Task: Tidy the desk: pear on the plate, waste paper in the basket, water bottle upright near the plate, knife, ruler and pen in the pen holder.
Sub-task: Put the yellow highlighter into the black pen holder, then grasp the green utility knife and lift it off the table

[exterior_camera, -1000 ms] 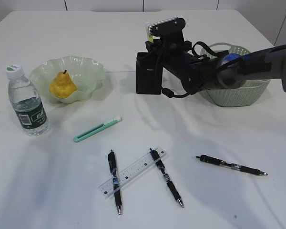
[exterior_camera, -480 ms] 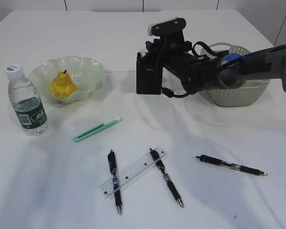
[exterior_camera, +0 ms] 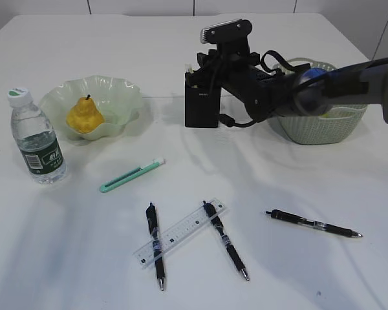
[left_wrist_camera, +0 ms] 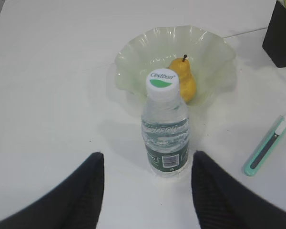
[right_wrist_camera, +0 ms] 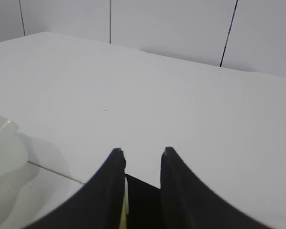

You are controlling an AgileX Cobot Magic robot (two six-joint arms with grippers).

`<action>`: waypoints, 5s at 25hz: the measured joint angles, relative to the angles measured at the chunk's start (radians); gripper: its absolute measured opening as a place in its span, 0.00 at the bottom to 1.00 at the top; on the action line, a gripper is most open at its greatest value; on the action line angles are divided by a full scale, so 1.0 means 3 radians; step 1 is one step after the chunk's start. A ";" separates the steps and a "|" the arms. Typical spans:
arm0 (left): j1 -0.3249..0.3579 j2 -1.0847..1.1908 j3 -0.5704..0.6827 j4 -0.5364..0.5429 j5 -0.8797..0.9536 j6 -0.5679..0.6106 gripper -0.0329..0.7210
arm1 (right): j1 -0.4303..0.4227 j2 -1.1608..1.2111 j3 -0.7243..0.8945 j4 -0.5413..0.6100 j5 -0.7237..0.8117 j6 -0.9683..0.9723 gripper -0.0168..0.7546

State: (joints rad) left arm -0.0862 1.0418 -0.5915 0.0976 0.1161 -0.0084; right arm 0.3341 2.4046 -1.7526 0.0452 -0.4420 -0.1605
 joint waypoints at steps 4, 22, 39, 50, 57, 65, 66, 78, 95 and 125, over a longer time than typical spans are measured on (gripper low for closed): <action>0.0000 0.0000 0.0000 0.0000 0.0000 0.0000 0.59 | 0.0000 -0.0023 -0.0057 0.0050 0.0202 0.0000 0.28; 0.0000 0.0000 0.0000 0.0000 0.0000 0.0000 0.59 | 0.0000 -0.0731 -0.0082 0.0373 0.1871 0.0006 0.28; 0.0000 0.0000 0.0000 0.0000 0.0000 0.0000 0.59 | -0.0013 -0.1238 -0.0088 0.0351 0.3394 0.0092 0.28; 0.0000 0.0000 0.0000 0.0011 -0.0051 0.0000 0.59 | -0.0142 -0.1372 -0.0088 -0.0265 0.4356 0.1183 0.28; 0.0000 0.0002 -0.0193 0.0011 0.0168 0.0000 0.59 | -0.0142 -0.1521 -0.0096 -0.0398 0.4781 0.1385 0.28; -0.0058 0.0061 -0.0753 0.0000 0.0879 0.0000 0.59 | -0.0142 -0.1521 -0.0096 -0.0412 0.5077 0.1412 0.28; -0.0111 0.0087 -0.0811 0.0000 0.0983 0.0005 0.59 | -0.0142 -0.1521 -0.0096 -0.0412 0.5092 0.1412 0.28; -0.0554 0.0409 -0.1349 0.0000 0.1708 0.0075 0.57 | -0.0142 -0.1521 -0.0096 -0.0483 0.5284 0.1420 0.28; -0.0554 0.1123 -0.2293 -0.0263 0.2636 0.0679 0.55 | -0.0142 -0.1521 -0.0096 -0.0639 0.5366 0.1420 0.28; -0.0573 0.2331 -0.2980 -0.0874 0.3023 0.2564 0.55 | -0.0142 -0.1521 -0.0096 -0.0891 0.5378 0.1420 0.28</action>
State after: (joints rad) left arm -0.2582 1.7411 -1.4854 -0.1645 1.0230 0.7606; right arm 0.2914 1.9483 -1.7813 -0.2221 1.1714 0.2653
